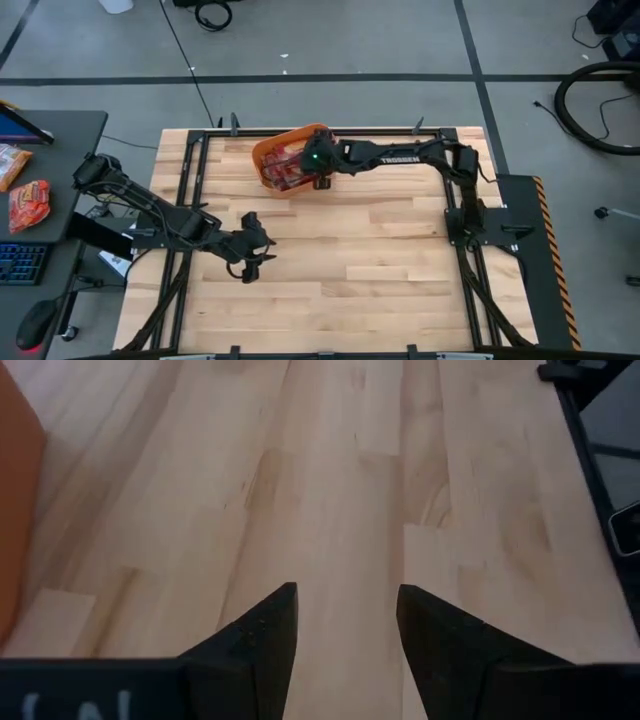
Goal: Sort popcorn bags into baskets
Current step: Put the red popcorn bag into the orange bin, then return to Home Position
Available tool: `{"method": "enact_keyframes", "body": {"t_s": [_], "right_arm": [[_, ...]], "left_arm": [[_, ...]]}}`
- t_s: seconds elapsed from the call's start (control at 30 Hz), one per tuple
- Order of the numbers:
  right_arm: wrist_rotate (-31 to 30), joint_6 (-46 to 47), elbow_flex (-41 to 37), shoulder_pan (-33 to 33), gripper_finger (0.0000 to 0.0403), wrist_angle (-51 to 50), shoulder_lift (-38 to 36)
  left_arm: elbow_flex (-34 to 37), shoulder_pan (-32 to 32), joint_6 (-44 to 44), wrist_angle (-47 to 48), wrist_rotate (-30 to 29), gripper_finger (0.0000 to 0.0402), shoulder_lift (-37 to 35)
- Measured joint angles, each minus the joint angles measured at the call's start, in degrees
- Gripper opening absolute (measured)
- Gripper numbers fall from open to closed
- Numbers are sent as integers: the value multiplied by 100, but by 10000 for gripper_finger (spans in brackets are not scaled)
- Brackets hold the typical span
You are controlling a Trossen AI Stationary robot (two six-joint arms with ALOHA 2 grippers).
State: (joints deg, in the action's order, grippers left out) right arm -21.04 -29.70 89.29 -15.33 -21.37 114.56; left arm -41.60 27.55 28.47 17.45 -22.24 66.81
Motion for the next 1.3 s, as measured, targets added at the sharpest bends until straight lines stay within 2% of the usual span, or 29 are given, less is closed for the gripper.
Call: {"method": "enact_keyframes", "body": {"t_s": [0.2, 0.33, 0.5, 0.83, 0.9, 1.07, 1.3], "right_arm": [[-259, 686, 180, 229, 95, -541, -189], [-302, 1153, 177, 426, 95, -990, -564], [-221, 1586, -200, 752, 86, -1111, -1058], [-184, 2356, -1852, 1272, 81, -171, -2254], [-180, 2529, -2286, 1389, 81, 234, -2526], [-179, 2979, -3354, 1843, 81, 1363, -3181], [-367, 3438, -4486, 2413, 81, 2115, -4289]], "left_arm": [[0, 104, -517, -157, -348, 176, 0], [0, 160, -800, -141, -432, 176, -29], [3, 202, -1128, -100, -652, 176, -281], [50, 169, -1726, -106, -734, 176, -1054], [301, 122, -1861, -557, -691, 176, -1131], [1215, -91, -1885, -1972, -115, 176, -1142], [1841, -336, -1775, -2331, -54, 176, -1628]]}}
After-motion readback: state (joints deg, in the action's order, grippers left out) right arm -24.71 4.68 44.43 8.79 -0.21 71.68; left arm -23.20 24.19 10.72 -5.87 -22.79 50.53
